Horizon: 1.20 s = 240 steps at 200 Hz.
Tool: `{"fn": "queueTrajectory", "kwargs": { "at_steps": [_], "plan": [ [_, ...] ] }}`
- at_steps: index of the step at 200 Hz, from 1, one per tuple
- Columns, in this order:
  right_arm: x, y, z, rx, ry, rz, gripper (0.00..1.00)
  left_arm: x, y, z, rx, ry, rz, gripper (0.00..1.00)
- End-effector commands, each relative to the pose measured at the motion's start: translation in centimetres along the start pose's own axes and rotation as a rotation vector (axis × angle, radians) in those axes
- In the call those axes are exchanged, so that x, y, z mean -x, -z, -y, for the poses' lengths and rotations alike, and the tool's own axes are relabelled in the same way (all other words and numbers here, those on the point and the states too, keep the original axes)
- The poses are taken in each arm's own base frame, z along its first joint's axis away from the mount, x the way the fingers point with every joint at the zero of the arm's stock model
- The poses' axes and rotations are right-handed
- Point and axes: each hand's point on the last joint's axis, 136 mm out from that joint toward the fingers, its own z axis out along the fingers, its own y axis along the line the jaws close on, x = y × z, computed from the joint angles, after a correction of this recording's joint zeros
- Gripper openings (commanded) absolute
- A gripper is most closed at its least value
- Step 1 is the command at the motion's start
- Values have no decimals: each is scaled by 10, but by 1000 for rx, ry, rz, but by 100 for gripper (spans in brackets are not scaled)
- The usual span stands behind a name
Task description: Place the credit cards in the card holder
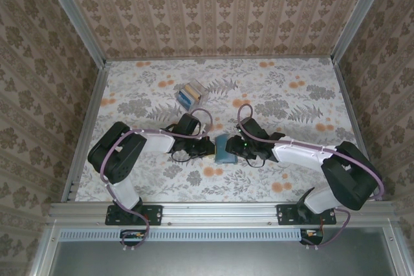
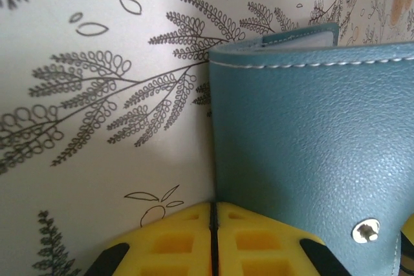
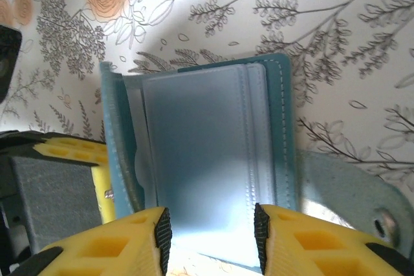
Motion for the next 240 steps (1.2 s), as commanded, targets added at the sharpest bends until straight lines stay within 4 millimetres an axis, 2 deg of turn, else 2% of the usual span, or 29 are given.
{"fn": "queueTrajectory", "kwargs": {
  "at_steps": [1, 39, 62, 74, 120, 150, 153, 173, 217, 226, 240],
  "plan": [
    [-8, -14, -10, 73, 8, -39, 43, -14, -11, -9, 27, 21, -45, 10],
    [-9, -14, -51, 292, 34, -61, 45, -11, -7, -7, -8, 32, -31, 12],
    [-9, -11, -63, 332, 68, -71, 45, -3, 9, -9, -61, 77, 3, 18],
    [-9, -10, -68, 345, 91, -76, 45, 2, 21, -13, -77, 99, 44, 25],
    [-18, -22, -79, 371, 138, -123, 46, 12, 56, -36, -45, 172, 131, 47],
    [-28, -30, -88, 372, 197, -147, 48, 14, 58, -38, -92, 210, 136, 49],
    [-29, -31, -89, 374, 201, -148, 48, 19, 63, -43, -99, 232, 156, 49],
    [-31, -35, -94, 370, 229, -157, 49, 24, 70, -48, -107, 248, 191, 50],
    [-31, -46, -100, 316, 280, -172, 52, 41, 110, -49, -116, 236, 322, 61],
    [-32, -49, -99, 283, 301, -180, 53, 42, 116, -50, -87, 219, 334, 66],
    [-34, -53, -96, 226, 340, -194, 54, 45, 122, -46, -64, 180, 331, 68]
  ]
}}
